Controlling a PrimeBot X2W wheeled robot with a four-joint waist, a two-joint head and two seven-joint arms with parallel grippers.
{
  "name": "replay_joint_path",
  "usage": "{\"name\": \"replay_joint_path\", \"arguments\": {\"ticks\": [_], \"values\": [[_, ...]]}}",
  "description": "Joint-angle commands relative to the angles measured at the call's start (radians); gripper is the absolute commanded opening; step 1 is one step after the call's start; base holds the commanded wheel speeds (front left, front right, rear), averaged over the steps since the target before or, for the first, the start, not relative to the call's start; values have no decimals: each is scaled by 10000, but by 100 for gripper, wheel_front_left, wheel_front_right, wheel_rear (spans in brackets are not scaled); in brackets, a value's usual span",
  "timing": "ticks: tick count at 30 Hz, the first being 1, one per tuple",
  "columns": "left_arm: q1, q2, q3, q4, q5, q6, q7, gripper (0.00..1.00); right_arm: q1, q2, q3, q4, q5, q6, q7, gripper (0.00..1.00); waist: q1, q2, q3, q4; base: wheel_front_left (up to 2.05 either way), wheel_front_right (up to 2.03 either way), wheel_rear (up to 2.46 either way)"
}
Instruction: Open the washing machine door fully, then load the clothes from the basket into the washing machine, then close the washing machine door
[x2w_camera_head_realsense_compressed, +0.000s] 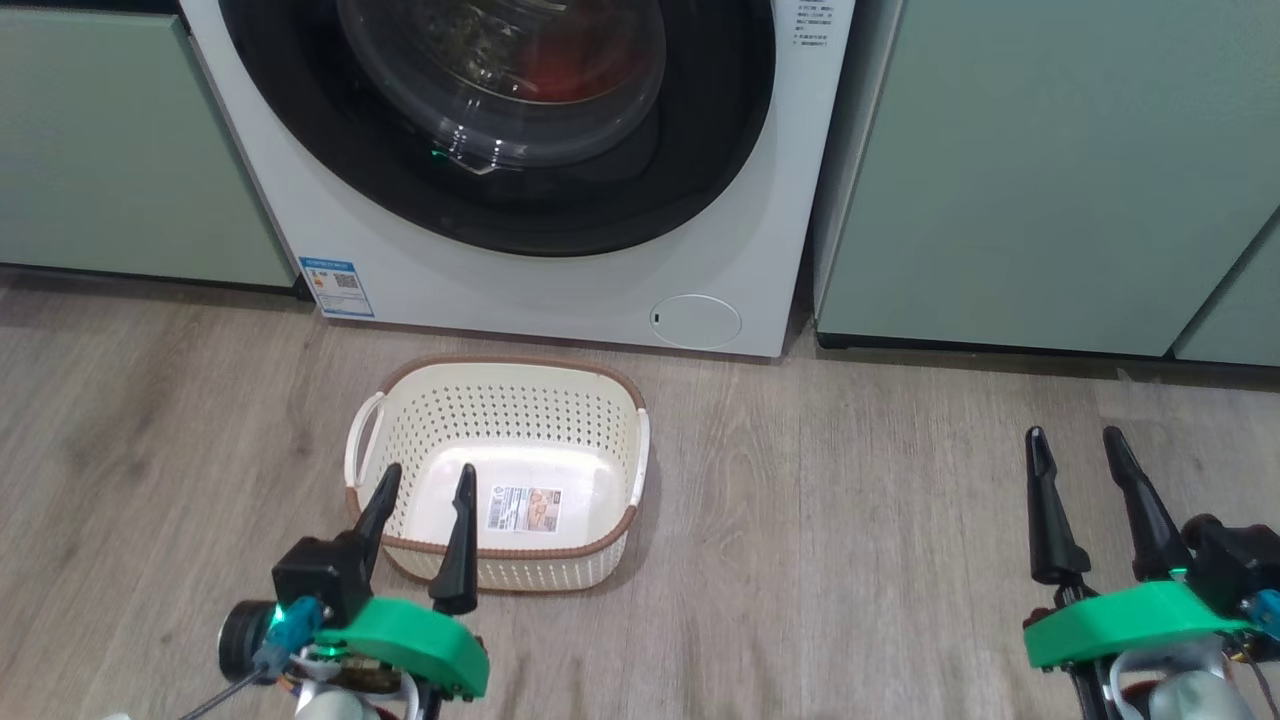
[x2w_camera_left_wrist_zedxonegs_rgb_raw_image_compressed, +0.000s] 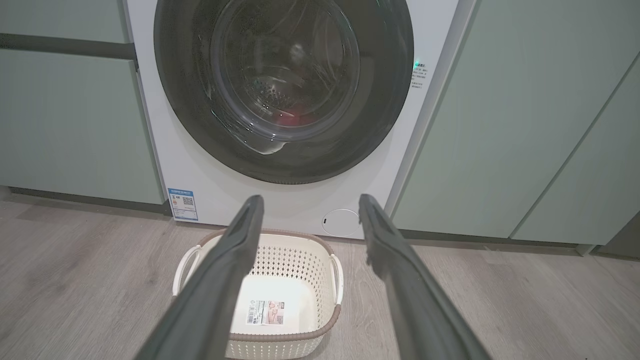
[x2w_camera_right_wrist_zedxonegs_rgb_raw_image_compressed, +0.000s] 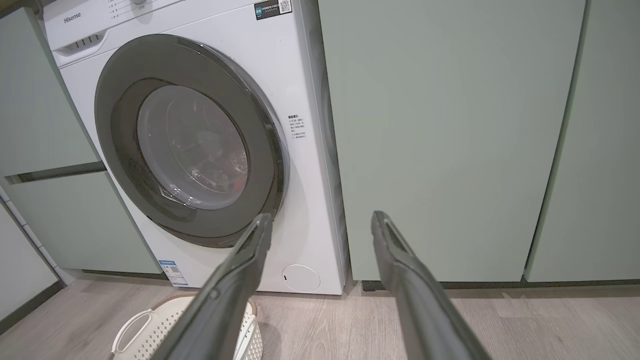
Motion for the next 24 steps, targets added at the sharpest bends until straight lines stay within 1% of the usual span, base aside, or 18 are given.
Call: {"name": "replay_joint_path", "arguments": {"ticks": [1, 10, 16, 24], "values": [[-193, 93, 326, -370, 30, 13, -95, 100, -256, -69, 250, -291, 56, -2, -53, 100, 1, -1, 10, -3, 0, 0, 0], [-154, 93, 316, -315, 172, 25, -95, 100, -323, -69, 199, -121, 151, -2, -53, 100, 1, -1, 40, -36, 0, 0, 0], [-150, 93, 338, -204, -209, -50, -95, 100, -346, -69, 182, -12, 231, -2, -53, 100, 1, -1, 17, -44, 0, 0, 0], [-161, 93, 349, -207, -230, -77, -95, 100, -393, -68, 182, -17, 220, -2, -53, 100, 1, -1, -8, -12, 0, 0, 0]]}}
